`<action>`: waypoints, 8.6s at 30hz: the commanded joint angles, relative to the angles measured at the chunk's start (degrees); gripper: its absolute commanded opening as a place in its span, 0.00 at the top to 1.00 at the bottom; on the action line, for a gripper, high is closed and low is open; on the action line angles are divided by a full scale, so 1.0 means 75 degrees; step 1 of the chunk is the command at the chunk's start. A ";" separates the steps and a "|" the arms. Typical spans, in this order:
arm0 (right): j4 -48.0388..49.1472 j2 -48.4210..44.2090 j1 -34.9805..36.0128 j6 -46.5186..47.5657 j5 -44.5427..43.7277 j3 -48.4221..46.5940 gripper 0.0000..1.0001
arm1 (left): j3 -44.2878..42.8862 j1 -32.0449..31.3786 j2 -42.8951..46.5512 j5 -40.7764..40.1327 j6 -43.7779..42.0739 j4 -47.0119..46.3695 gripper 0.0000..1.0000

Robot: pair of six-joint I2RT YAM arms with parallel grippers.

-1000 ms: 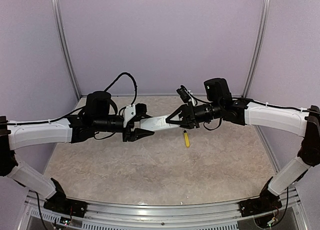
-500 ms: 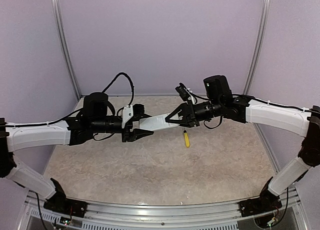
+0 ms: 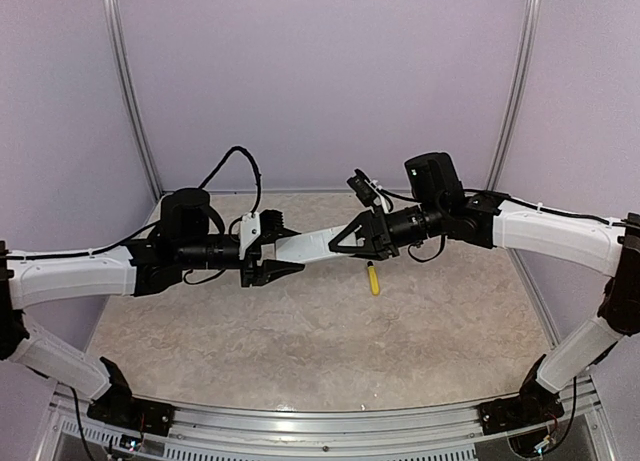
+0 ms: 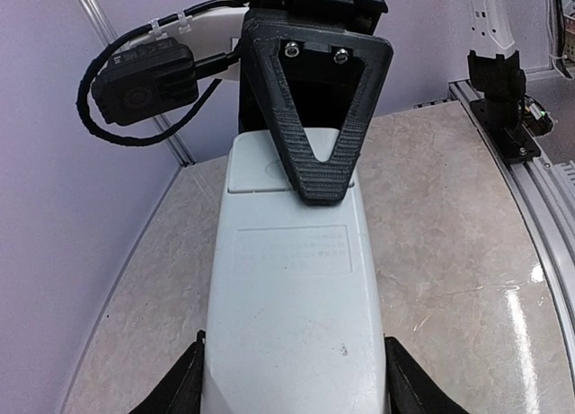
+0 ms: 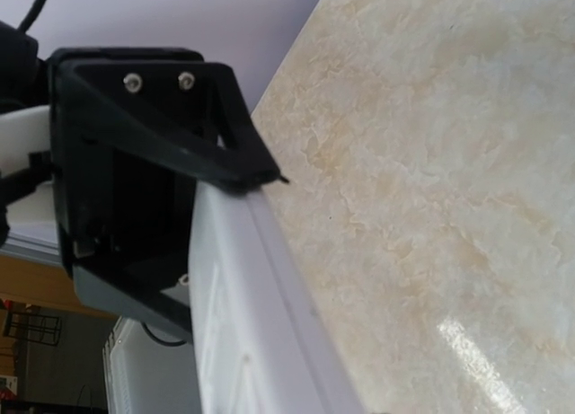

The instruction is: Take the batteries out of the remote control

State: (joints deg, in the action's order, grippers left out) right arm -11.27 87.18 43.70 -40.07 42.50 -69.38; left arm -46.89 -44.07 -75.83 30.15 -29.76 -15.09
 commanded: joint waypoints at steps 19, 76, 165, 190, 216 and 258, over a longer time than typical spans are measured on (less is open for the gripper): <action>-0.1070 -0.0315 0.0044 0.0580 -0.0523 -0.0350 0.64 | 0.0276 -0.0040 0.0517 0.0207 0.0010 -0.0266 1.00; -0.2055 -0.0954 -0.0143 0.1089 -0.0909 -0.0367 0.89 | 0.0479 0.0052 0.0374 -0.0308 -0.0249 0.0258 1.00; -0.3461 0.2771 -0.0495 0.1809 -0.5846 -0.1108 0.40 | 0.1114 -0.0299 -0.2344 -0.0580 0.0484 -0.0197 1.00; -0.3361 0.4036 -0.0536 0.1831 -0.6181 -0.1669 0.69 | 0.1803 -0.0703 -0.3150 -0.1526 0.0544 -0.1357 0.94; -0.3938 0.3745 -0.0530 0.2708 -0.6304 -0.2329 1.00 | 0.2331 -0.0744 -0.3320 -0.1722 0.0581 -0.2576 0.01; -0.6205 0.1415 -0.0209 0.4192 -0.3299 -0.2900 1.00 | -0.0038 -0.1036 -0.1187 -0.3378 -0.2863 -0.1107 0.01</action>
State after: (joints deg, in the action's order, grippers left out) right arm -51.00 95.90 40.62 -6.59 14.70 -88.64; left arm -42.72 -50.33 -82.59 2.85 -39.03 -28.88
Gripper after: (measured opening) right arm 0.119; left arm 0.988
